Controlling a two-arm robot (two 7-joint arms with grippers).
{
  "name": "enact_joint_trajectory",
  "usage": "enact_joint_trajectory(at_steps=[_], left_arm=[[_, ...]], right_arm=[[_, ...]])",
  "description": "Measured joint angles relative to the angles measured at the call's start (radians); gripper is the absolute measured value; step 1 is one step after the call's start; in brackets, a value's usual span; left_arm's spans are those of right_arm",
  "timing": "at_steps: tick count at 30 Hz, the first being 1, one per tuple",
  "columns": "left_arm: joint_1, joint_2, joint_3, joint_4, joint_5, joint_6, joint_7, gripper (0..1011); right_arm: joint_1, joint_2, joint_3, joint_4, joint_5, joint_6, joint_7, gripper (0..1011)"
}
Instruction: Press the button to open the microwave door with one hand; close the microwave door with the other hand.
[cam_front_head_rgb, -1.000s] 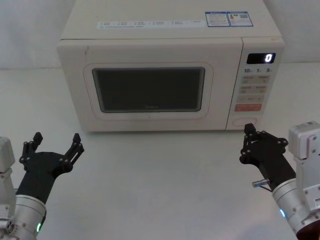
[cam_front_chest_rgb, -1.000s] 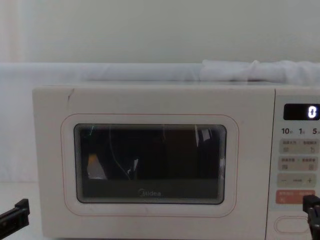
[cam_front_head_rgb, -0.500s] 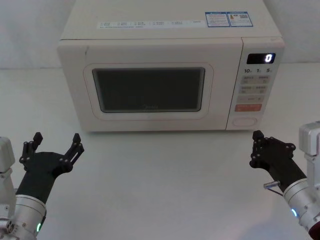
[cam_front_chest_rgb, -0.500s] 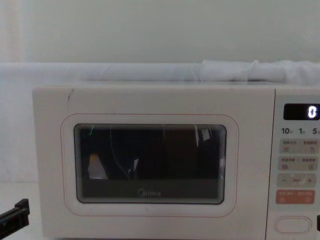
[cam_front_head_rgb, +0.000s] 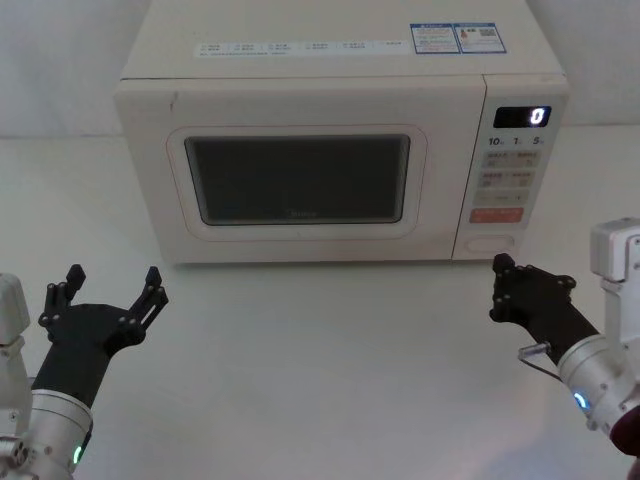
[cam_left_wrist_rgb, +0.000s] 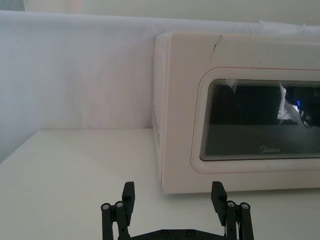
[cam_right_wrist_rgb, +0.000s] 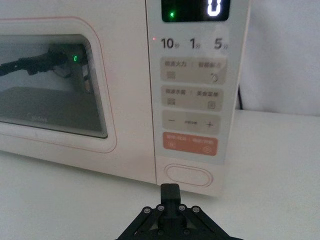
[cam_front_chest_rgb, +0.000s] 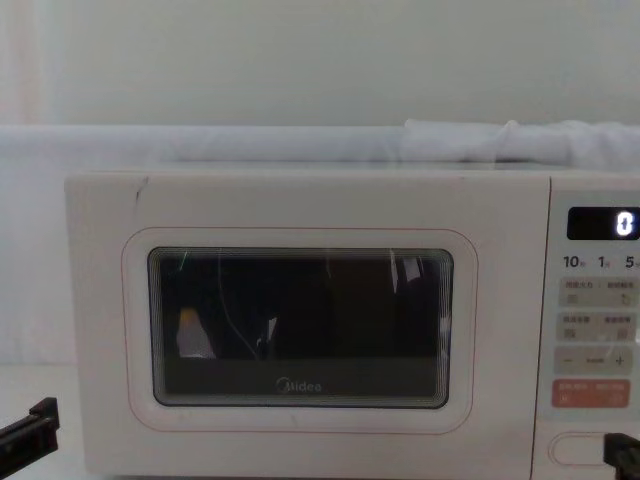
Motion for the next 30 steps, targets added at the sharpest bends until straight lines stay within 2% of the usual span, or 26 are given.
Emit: enact_joint_trajectory(at_steps=[12, 25, 30], left_arm=[[0.000, 0.000, 0.000, 0.000, 0.000, 0.000, 0.000, 1001], [0.000, 0.000, 0.000, 0.000, 0.000, 0.000, 0.000, 1001], [0.000, 0.000, 0.000, 0.000, 0.000, 0.000, 0.000, 1001]], right_arm=[[0.091, -0.007, -0.026, 0.097, 0.017, 0.012, 0.019, 0], [0.119, -0.027, -0.007, 0.155, 0.043, -0.003, -0.005, 0], [0.118, -0.038, 0.005, 0.153, 0.055, -0.007, -0.019, 0]])
